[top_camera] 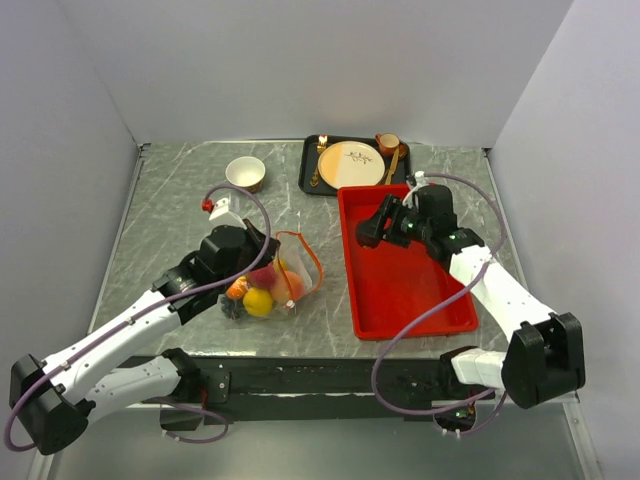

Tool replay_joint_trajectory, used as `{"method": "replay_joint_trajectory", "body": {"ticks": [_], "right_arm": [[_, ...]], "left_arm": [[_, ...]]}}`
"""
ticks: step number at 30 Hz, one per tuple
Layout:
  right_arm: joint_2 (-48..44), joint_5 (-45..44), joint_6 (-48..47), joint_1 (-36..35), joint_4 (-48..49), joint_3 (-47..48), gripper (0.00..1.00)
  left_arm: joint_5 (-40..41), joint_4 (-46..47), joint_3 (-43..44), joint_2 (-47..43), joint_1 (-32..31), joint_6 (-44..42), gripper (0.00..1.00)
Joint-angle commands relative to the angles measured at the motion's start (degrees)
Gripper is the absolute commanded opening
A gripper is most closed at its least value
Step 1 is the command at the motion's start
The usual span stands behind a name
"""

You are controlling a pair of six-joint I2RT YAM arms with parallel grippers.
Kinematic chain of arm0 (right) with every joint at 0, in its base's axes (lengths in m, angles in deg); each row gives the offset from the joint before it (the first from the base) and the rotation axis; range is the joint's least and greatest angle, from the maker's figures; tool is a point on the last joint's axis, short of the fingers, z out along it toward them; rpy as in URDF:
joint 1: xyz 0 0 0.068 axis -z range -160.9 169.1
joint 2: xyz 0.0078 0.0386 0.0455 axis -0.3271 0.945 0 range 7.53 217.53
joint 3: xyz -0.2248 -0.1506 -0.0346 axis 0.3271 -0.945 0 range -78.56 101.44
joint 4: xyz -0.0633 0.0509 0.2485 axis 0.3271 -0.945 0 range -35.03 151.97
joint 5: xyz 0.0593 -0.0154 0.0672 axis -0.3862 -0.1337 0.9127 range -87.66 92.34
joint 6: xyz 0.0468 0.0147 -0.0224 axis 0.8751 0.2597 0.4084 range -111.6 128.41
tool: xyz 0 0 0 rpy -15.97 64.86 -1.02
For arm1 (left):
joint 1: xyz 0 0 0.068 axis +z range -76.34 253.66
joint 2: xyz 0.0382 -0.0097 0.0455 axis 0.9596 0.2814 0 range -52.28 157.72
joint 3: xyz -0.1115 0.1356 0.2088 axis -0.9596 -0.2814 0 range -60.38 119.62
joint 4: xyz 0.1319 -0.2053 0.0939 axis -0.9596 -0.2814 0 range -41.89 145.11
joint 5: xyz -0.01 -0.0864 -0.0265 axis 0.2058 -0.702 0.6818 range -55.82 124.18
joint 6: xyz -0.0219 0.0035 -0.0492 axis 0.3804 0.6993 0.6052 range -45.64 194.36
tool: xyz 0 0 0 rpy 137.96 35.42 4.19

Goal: Place the food in the zip-top bag and seal the zipper
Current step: Pick up the fake fruit from the bin, then place the fake fruit in the zipper food storage bag.

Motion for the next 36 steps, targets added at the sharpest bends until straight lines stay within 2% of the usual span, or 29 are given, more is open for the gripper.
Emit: {"method": "replay_joint_trajectory", "body": {"ticks": [1, 9, 17, 30, 36], "right_arm": [[-1.7, 0.3, 1.4, -4.1, 2.5, 0.4, 0.51], [0.1, -4.0, 4.0, -13.3, 3.2, 2.1, 0.50], [3.4, -5.1, 6.3, -19.5, 6.2, 3.9, 0.49], [13.1, -8.2, 7.5, -29.0, 6.6, 10.7, 0.48], [19.6, -12.0, 7.5, -31.2, 3.6, 15.9, 0.47]], "left_arm": [[-1.3, 3.5, -0.5, -0.2, -0.2, 0.8, 0.01], [-0.9, 2.3, -0.6, -1.1, -0.1, 0.7, 0.01], [0.3, 1.9, -1.6, -2.7, -0.2, 0.6, 0.01], [-1.1, 2.8, -0.6, -1.6, -0.2, -0.1, 0.01], [-1.2, 1.6, 0.1, -1.7, -0.1, -0.7, 0.01]]}}
